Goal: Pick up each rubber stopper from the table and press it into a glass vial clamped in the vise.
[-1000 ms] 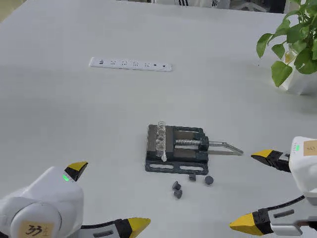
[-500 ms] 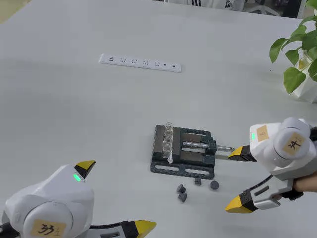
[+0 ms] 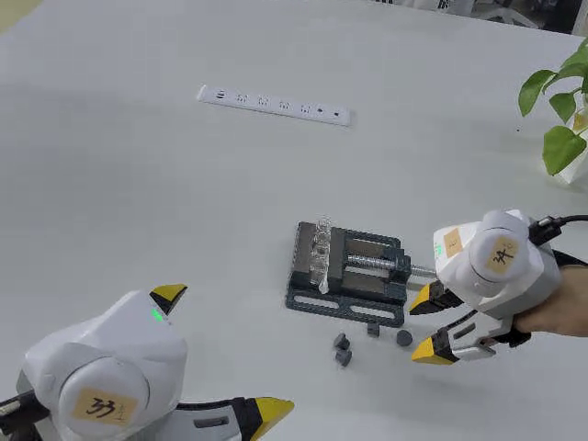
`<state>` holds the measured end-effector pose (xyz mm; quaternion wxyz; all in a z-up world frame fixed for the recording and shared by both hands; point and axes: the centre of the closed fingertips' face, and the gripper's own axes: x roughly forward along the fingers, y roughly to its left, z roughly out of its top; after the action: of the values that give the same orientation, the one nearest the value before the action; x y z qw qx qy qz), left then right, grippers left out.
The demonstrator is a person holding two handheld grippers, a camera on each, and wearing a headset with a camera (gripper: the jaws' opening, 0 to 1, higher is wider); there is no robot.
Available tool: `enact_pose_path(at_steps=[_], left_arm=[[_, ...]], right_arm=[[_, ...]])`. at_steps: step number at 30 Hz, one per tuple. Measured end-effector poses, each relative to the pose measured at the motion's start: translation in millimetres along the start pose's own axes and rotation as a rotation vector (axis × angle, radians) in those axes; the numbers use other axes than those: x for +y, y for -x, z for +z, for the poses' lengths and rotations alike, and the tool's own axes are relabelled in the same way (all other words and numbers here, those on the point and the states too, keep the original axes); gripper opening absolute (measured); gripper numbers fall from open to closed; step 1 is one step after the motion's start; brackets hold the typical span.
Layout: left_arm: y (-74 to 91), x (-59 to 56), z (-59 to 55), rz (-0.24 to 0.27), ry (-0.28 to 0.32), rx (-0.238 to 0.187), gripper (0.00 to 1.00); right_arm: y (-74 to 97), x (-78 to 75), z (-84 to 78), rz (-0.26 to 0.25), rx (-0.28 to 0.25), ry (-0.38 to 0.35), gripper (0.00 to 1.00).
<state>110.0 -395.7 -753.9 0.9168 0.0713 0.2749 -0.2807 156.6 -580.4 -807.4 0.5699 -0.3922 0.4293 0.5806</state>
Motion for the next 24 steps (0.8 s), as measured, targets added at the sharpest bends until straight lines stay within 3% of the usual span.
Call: enact_pose_path(at_steps=[5,15,24], left_arm=[[-1.2,-0.3,-0.7,-0.007,-0.006,0.001,0.98],[-2.4,-1.2,-1.0,-0.012,-0.006,-0.001,0.98],[-2.1,-1.9,-3.7,-0.012,0.006,-0.001,0.98]], right_arm=[[-4.3,-1.3,-1.6,-0.002,0.016,0.039,0.20],[-9.0,-0.1,-1.3,-0.007,0.029,0.186,0.11],[-12.5,-0.7,-1.8,-0.019,0.051,0.226,0.07]])
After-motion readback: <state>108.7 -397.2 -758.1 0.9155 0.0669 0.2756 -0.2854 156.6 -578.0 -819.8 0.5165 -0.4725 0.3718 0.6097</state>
